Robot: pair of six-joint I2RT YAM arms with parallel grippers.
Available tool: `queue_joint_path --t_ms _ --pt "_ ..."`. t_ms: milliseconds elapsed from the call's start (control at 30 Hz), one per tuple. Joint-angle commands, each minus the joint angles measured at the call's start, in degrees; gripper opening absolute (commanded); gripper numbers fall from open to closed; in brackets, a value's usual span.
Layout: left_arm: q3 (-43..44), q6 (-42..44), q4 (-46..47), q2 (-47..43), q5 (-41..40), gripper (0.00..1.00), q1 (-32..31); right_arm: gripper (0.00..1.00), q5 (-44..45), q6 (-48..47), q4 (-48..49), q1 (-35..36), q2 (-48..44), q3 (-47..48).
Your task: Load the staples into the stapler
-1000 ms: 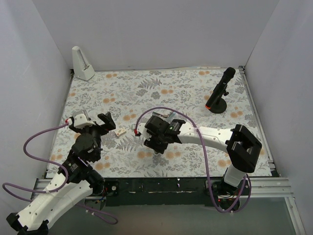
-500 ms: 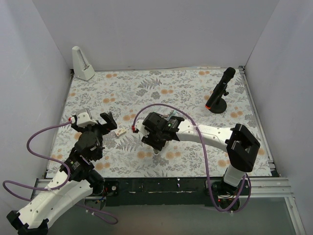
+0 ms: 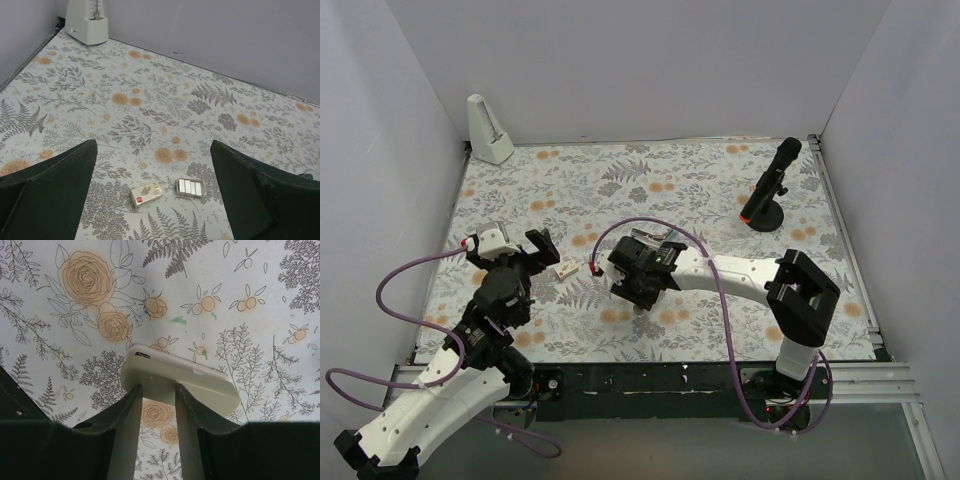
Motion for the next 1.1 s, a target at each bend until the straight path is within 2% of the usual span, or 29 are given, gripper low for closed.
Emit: queue_joint_path --t_ms 0,167,400,500,533,633,733,1067 --pt "0.05 0.44 -0.18 0.13 0.26 0.98 0.37 0.4 3.4 -0.56 -1.29 1.36 2.52 -3.66" --pt "0.05 0.36 -0.18 0.04 0.26 0.98 0.46 0.4 4.38 -0.21 -0.94 2.06 2.7 -5.34" --pt "0.05 0.18 -0.27 -0.31 0.26 0.98 0.63 0.44 3.59 -4.33 -3.21 1.97 -1.33 1.15" --pt "0.05 0.18 -0.36 -0.92 0.17 0.98 0.64 0.54 1.13 -8.72 -4.88 1.36 -3.44 4.23" --pt "0.05 0.09 -0.36 -1.19 0.17 0.98 0.64 0.63 0.43 -10.47 -5.24 1.18 -3.97 4.67" --pt "-0.13 0.09 -0.45 -2.07 0.0 0.98 0.64 0.79 -0.81 -17.5 -5.86 1.18 -6.09 4.24" --pt "-0.21 0.09 -0.27 -2.86 -0.18 0.98 0.64 0.86 -1.16 -22.78 -6.65 1.09 -6.97 3.01" --pt "-0.3 0.18 -0.36 -3.39 0.08 0.98 0.72 0.86 -5.56 -30.0 -6.74 1.09 -0.91 5.03"
